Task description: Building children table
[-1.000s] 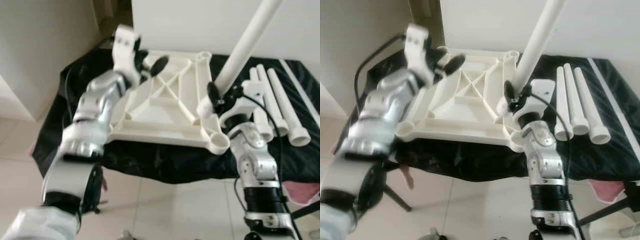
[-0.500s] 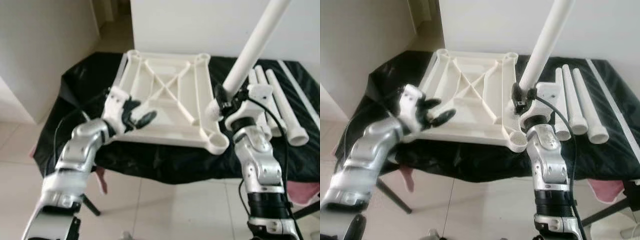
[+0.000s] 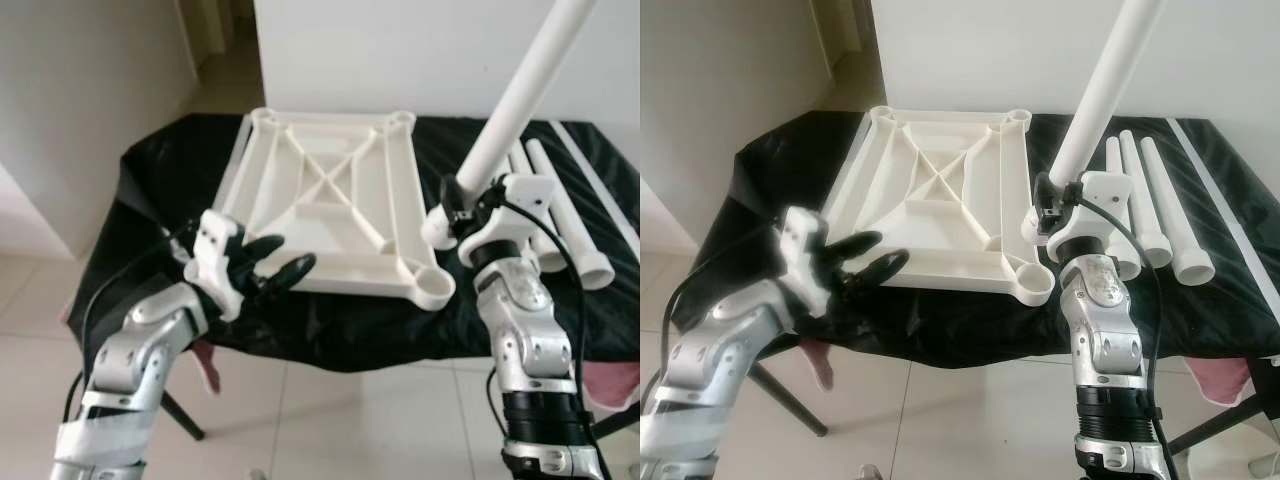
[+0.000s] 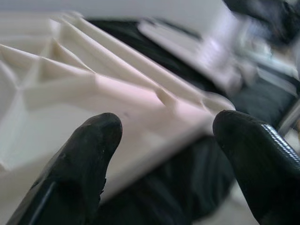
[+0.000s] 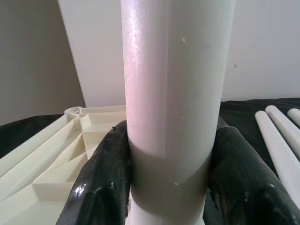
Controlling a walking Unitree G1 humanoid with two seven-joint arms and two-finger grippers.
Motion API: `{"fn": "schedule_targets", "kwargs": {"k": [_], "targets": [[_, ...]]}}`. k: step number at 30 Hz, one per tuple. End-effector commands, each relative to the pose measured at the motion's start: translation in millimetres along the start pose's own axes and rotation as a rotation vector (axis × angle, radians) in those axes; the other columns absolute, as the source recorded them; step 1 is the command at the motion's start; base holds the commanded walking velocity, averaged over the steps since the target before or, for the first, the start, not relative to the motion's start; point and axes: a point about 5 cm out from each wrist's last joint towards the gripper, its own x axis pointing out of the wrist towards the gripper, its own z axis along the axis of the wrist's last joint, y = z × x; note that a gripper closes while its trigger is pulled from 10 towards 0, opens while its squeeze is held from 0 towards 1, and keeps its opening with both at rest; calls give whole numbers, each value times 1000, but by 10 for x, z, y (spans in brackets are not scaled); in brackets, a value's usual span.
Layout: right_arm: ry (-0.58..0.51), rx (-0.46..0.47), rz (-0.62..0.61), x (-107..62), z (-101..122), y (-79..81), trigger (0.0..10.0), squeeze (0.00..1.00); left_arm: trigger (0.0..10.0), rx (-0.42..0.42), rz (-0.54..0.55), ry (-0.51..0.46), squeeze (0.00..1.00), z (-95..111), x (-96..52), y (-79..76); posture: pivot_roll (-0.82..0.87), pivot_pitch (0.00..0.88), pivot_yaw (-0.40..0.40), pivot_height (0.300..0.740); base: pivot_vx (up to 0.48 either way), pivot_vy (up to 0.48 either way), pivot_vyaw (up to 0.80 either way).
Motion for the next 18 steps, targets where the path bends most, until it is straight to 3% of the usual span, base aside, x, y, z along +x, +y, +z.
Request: {"fn": "schedule_targets", "kwargs": {"k": [1, 2, 6, 8, 13, 18], "targets": [[-7, -6, 1, -4, 24, 7, 10000, 0, 10000, 6, -240, 26, 0, -26, 35, -262, -68, 0, 19, 740, 0, 0, 0], [-7, -8, 2, -3, 22, 8, 10000, 0, 10000, 12, -289, 42, 0, -51, 44, -367, -68, 0, 19, 740, 0, 0, 0], [-11, -10, -4, 1, 24, 5, 10000, 0, 10000, 44, -304, 40, 0, -68, 136, -482, -63, 0, 17, 740, 0, 0, 0], [-12, -9, -8, 7, 16, 12, 10000, 0, 10000, 59, -341, 6, 0, -41, 305, -644, -60, 0, 12, 740, 0, 0, 0], [-9, -11, -2, 0, 9, 29, 10000, 0, 10000, 58, -369, -10, 0, -4, 338, -692, -62, 0, 11, 740, 0, 0, 0], [7, -17, 13, -62, -23, 21, 10000, 0, 10000, 119, -392, -10, 0, 55, 323, -678, -66, 2, 8, 740, 0, 0, 0]]}}
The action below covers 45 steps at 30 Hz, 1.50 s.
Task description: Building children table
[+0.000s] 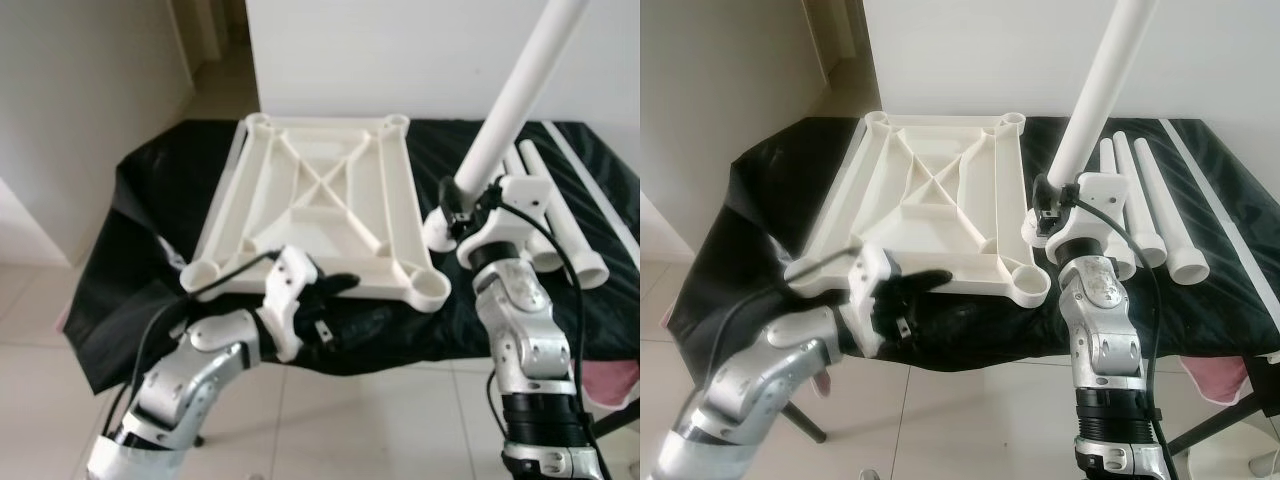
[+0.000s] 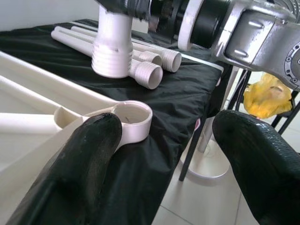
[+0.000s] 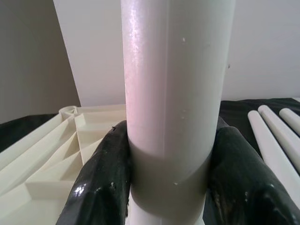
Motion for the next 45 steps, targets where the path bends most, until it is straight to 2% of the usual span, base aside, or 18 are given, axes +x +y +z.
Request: {"fn": "schedule_targets", "kwargs": {"k": [1, 8, 14, 16, 18, 20, 24, 26, 27, 33, 38, 45], "targets": [[-7, 0, 9, -19, 17, 3, 10000, 0, 10000, 36, -129, -4, 0, 40, 3, -74, -66, 2, 8, 740, 0, 0, 0], [47, -18, 51, -191, -107, -24, 10000, 0, 10000, 125, -92, 24, 0, -5, -12, -37, -71, 11, 14, 740, 0, 0, 0], [72, -26, 81, -252, -174, -5, 10000, 0, 10000, 156, -66, 63, 0, -58, 2, -6, -69, 15, 14, 740, 0, 0, 0], [109, -42, 118, -292, -294, 46, 10000, 0, 10000, 162, -73, 77, 0, -72, 6, -17, -65, 19, 13, 740, 0, 0, 0], [109, -42, 118, -292, -294, 46, 10000, 0, 10000, 162, -73, 77, 0, -72, 6, -17, -65, 19, 13, 740, 0, 0, 0], [146, -55, 138, -327, -407, 69, 10000, 0, 10000, 151, -63, 82, 0, -81, 29, 2, -63, 20, 12, 740, 0, 0, 0], [152, -56, 141, -333, -425, 72, 10000, 0, 10000, 148, -60, 84, 0, -84, 34, 7, -63, 20, 12, 740, 0, 0, 0], [192, -78, 163, -392, -562, 89, 10000, 0, 10000, 117, -57, 70, 0, -99, 92, -25, -64, 22, 11, 740, 0, 0, 0], [192, -78, 163, -392, -562, 89, 10000, 0, 10000, 117, -57, 70, 0, -99, 92, -25, -64, 22, 11, 740, 0, 0, 0], [222, -74, 143, -428, -632, 32, 10000, 0, 10000, 114, -37, 65, 0, -100, 111, -12, -61, 20, 7, 740, 0, 0, 0], [214, -65, 135, -449, -636, -11, 10000, 0, 10000, 110, -30, 60, 0, -97, 124, -7, -68, 20, 5, 740, 0, 0, 0], [165, -70, 244, -545, -654, 63, 10000, 0, 10000, 112, -41, 67, 0, -118, 134, -18, -72, 21, 5, 740, 0, 0, 0]]}}
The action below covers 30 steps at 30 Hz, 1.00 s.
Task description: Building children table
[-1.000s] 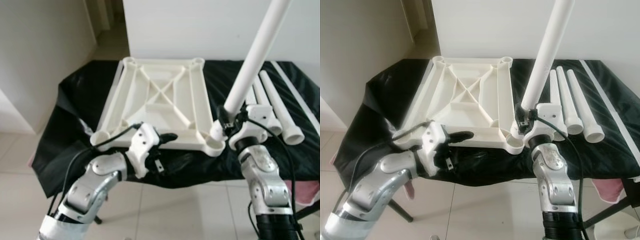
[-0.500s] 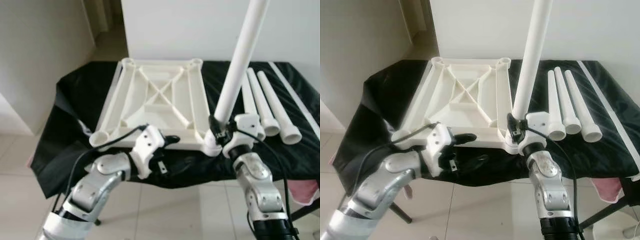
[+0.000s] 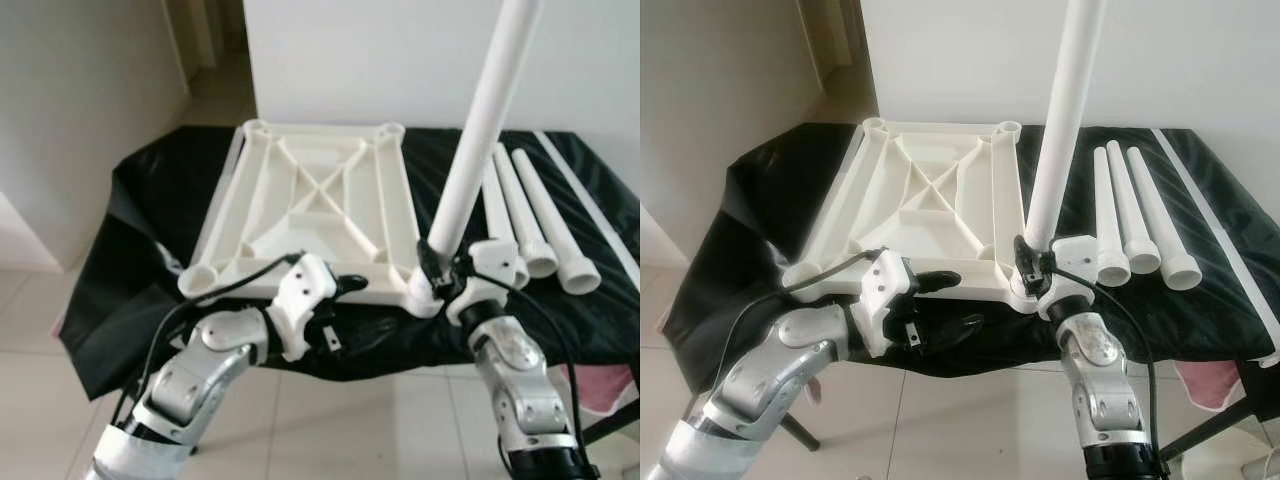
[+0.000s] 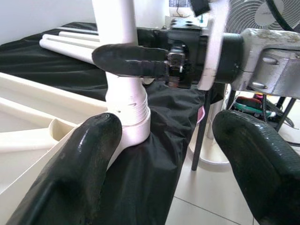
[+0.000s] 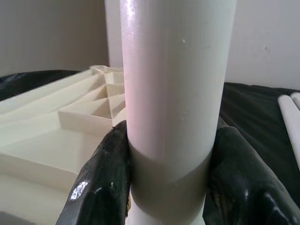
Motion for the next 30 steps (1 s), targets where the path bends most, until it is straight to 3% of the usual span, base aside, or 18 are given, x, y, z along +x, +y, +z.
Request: {"fn": "schedule_targets", "kwargs": {"k": [1, 10, 19, 27, 30], "targets": [[68, 27, 47, -72, -173, 75, 10000, 0, 10000, 0, -27, 11, 0, -18, 10, 2, -71, 19, 5, 740, 0, 0, 0], [22, 72, 76, -115, -159, 136, 10000, 0, 10000, -9, -16, 4, 0, -9, -4, 7, -71, 15, 5, 740, 0, 0, 0], [152, 102, -7, -18, -275, 51, 10000, 0, 10000, -5, -15, 4, 0, -2, -3, 11, -67, 2, 0, 740, 0, 0, 0], [170, 208, -60, 53, -285, 18, 10000, 0, 10000, 2, -11, -4, 0, 20, -1, 20, -62, 0, -3, 740, 0, 0, 0], [166, 203, -60, 59, -281, 19, 10000, 0, 10000, 2, -10, -5, 0, 23, -2, 19, -61, 0, -2, 740, 0, 0, 0]]}}
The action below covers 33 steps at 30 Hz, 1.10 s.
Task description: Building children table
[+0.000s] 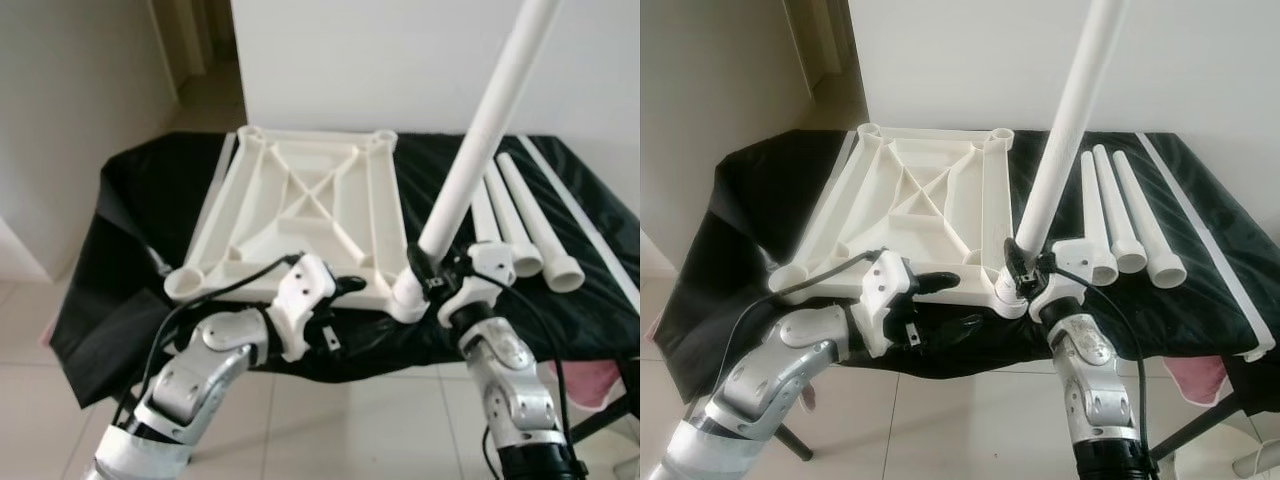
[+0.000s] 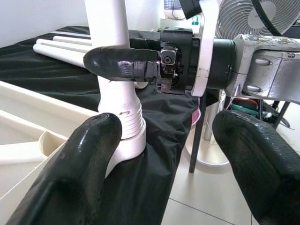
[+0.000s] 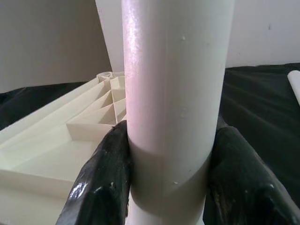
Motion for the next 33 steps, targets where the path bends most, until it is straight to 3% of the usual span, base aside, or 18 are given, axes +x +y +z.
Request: {"fn": "schedule_targets", "kwargs": {"k": [1, 8, 17, 28, 33], "targets": [[97, 20, -21, -41, -188, -25, 10000, 0, 10000, 9, -15, -5, 0, 31, -6, 7, -61, 0, -2, 740, 0, 0, 0], [32, -131, 66, -128, -192, 47, 10000, 0, 10000, 10, -11, -4, 0, 38, -19, 20, -60, 0, -1, 740, 0, 0, 0], [-49, -225, 124, -273, -212, 90, 10000, 0, 10000, 3, -6, -6, 0, 45, -30, 29, -63, 5, 7, 740, 0, 0, 0], [-53, -234, 171, -258, -225, 130, 10000, 0, 10000, -2, 5, -6, 0, 56, -45, 48, -59, 25, 11, 740, 0, 0, 0], [-52, -232, 256, -241, -208, 177, 10000, 0, 10000, -5, 10, -7, 0, 62, -52, 47, -55, 29, 11, 740, 0, 0, 0]]}}
